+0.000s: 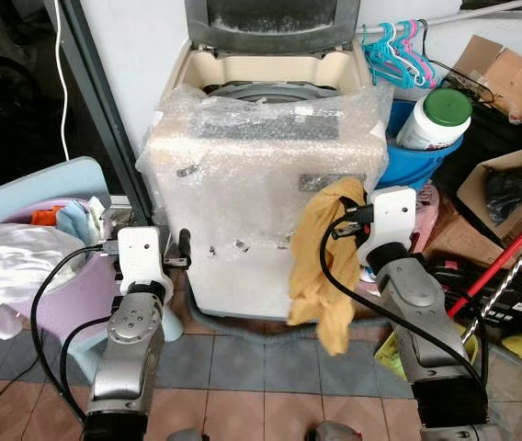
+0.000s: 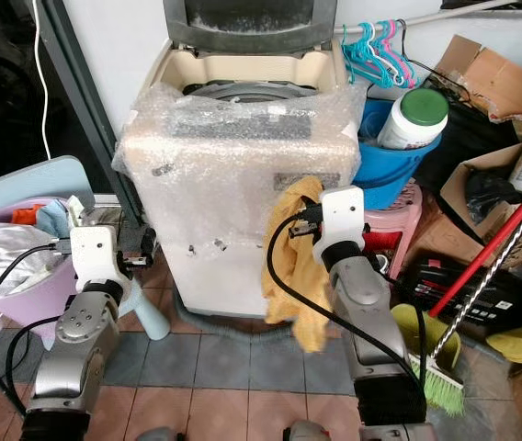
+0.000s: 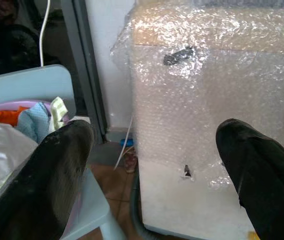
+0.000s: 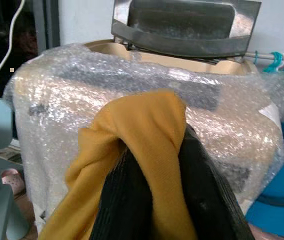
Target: Clothes washing
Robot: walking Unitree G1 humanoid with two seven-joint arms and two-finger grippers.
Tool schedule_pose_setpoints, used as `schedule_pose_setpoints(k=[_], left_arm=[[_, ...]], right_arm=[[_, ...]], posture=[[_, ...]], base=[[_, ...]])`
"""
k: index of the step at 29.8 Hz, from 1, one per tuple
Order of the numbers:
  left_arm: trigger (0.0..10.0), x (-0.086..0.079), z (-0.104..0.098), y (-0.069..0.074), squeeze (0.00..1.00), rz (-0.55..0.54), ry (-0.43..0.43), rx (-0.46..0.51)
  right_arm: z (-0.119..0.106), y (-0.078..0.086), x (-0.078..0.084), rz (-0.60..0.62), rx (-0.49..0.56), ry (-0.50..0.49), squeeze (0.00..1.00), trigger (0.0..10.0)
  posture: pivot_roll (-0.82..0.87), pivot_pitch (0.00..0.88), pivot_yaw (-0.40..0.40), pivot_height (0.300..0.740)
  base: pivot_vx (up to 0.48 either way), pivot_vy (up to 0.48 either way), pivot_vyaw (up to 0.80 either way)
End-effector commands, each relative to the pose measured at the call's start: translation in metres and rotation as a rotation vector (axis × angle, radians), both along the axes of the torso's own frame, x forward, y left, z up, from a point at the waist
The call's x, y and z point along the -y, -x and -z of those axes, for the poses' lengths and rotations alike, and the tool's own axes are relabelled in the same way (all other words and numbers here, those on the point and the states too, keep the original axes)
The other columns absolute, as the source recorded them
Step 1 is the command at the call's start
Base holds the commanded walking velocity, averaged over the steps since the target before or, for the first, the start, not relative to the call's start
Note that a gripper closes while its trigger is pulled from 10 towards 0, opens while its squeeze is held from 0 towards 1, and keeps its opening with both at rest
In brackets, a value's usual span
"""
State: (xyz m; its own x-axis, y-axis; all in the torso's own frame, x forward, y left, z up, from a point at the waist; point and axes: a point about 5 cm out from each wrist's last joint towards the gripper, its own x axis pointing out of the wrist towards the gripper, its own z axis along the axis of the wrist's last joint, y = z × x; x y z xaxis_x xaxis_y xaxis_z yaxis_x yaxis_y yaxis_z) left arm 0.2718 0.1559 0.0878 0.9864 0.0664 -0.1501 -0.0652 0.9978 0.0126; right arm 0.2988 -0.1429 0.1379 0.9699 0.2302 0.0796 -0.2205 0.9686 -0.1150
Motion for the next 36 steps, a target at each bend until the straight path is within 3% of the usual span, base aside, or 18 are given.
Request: schedule_pose_setpoints(k=[1,6,12,27,36], left_arm=[[10.0,-0.003,-0.001,0.0,0.0,-0.013,-0.002,0.005],[10.0,-0.002,0.0,-0.001,0.0,-0.009,-0.009,0.004],[10.0,-0.002,0.001,-0.001,0.0,-0.007,-0.015,-0.003],[10.0,0.003,0.001,-0.001,0.0,-0.004,0.006,-0.003],[10.0,0.003,0.002,-0.003,0.0,-0.029,0.03,-0.025]], right_arm=[[-0.021,-0.003,-0.004,-0.029,0.09,-0.012,0.0,10.0],[-0.041,-0.013,0.001,-0.051,0.148,0.019,0.0,10.0],[-0.041,-0.016,0.006,-0.035,0.147,0.02,0.0,10.0],[-0.044,-0.022,-0.002,-0.064,0.16,0.015,0.0,10.0],[-0.097,-0.038,-0.024,-0.381,0.269,0.108,0.0,10.0]], posture=[[-0.07,0.0,0.037,0.74],[-0.08,0.0,0.042,0.74],[-0.08,0.0,0.041,0.74],[-0.07,0.0,0.033,0.74],[-0.07,0.0,0.028,0.74]], base=[[0.42,0.0,0.51],[0.471,0.0,0.0],[0.472,0.0,0.0],[0.463,0.0,0.0],[0.335,0.214,0.0]])
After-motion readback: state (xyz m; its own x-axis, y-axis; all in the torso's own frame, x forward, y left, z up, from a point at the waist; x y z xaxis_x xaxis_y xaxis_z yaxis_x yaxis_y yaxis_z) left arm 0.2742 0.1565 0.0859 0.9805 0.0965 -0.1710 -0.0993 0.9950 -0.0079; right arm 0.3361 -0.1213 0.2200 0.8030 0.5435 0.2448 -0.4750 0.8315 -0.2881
